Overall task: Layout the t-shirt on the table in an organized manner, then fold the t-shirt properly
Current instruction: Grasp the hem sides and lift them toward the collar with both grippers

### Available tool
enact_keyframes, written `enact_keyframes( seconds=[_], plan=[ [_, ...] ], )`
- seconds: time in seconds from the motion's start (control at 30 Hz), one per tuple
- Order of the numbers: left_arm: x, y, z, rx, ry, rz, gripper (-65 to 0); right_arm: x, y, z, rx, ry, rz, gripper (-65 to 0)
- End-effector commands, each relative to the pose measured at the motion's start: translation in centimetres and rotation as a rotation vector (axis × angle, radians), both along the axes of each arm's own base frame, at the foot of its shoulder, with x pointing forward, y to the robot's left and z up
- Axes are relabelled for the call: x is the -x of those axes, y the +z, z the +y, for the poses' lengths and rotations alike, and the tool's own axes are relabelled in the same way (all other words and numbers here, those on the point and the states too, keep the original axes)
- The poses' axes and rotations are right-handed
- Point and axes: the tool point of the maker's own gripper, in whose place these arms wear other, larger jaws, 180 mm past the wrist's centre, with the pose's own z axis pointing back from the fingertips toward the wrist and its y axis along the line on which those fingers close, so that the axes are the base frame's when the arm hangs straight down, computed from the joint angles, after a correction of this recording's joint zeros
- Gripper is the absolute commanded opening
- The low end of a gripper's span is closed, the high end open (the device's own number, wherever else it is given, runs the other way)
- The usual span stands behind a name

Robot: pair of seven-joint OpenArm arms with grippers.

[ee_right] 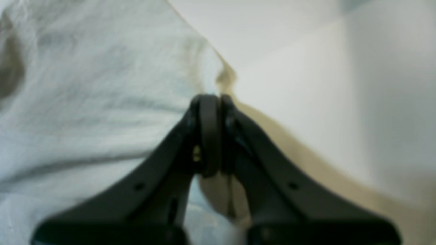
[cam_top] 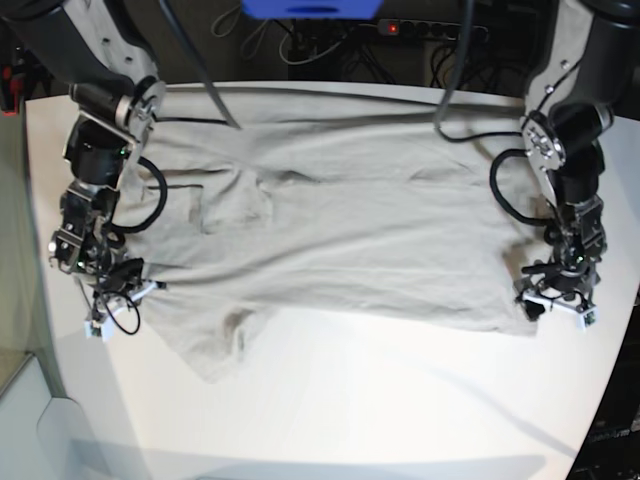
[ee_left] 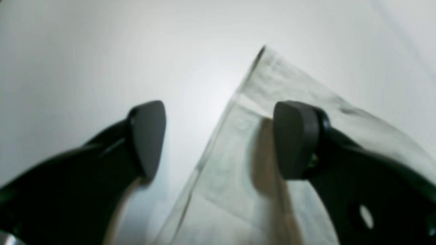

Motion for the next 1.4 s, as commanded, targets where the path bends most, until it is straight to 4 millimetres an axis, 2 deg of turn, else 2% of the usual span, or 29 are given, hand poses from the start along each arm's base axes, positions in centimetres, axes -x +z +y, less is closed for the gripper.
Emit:
enact_keyframes(
  seconds=[0.0, 0.13, 0.3, 0.5, 0.6, 0.77, 1.03, 1.13, 1.2, 1.3, 1.37],
  plan=[
    [-0.5, 0.5, 0.1, 0.012, -0.007, 0.008, -17.1, -0.6, 1.0, -0.8, 0.024, -0.009, -0.007, -65.0],
    [-0.4, 0.1, -0.3, 0.011, -0.02, 0.02, -17.2, -0.6, 1.0, -0.8, 0.024, -0.009, -0.007, -65.0],
    [-0.6, -0.7, -2.4, -0.076, -0.149, 0.079, -17.4, -0.6, 1.0, -0.8, 0.024, -0.009, -0.007, -65.0],
    [0.5, -2.6, -3.3, -0.077, -0.183, 0.143, -18.3, -0.7, 1.1, -0.8, 0.024, -0.009, -0.008, -65.0],
    [0.8, -2.9, -3.4, -0.075, -0.185, 0.152, -30.6, -0.7, 1.1, -0.8, 0.024, -0.009, -0.008, -65.0],
    [1.3, -3.3, -3.1, -0.078, -0.183, 0.165, -64.7, -0.7, 1.1, -0.8, 0.024, -0.009, -0.008, -65.0],
    [1.4, -3.2, -3.2, -0.07, -0.197, 0.212, -64.8, -0.7, 1.2, -1.0, 0.028, -0.007, -0.013, -65.0],
    [1.4, -2.2, -2.7, -0.102, -0.205, 0.218, -64.8, -1.4, 3.4, -0.9, 0.05, 0.048, -0.074, -65.0],
    [1.6, -1.3, -2.3, -0.113, -0.203, 0.215, -64.8, -0.7, 3.8, -1.1, 0.076, 0.072, -0.07, -65.0],
    [2.3, -0.5, -2.3, -0.082, -0.189, 0.201, -64.8, -0.7, 5.8, -1.7, 0.121, 0.08, -0.097, -65.0],
    [2.6, 0.7, -2.4, -0.065, -0.189, 0.175, -64.8, -0.3, 6.2, -1.2, 0.131, 0.095, -0.102, -65.0]
  ],
)
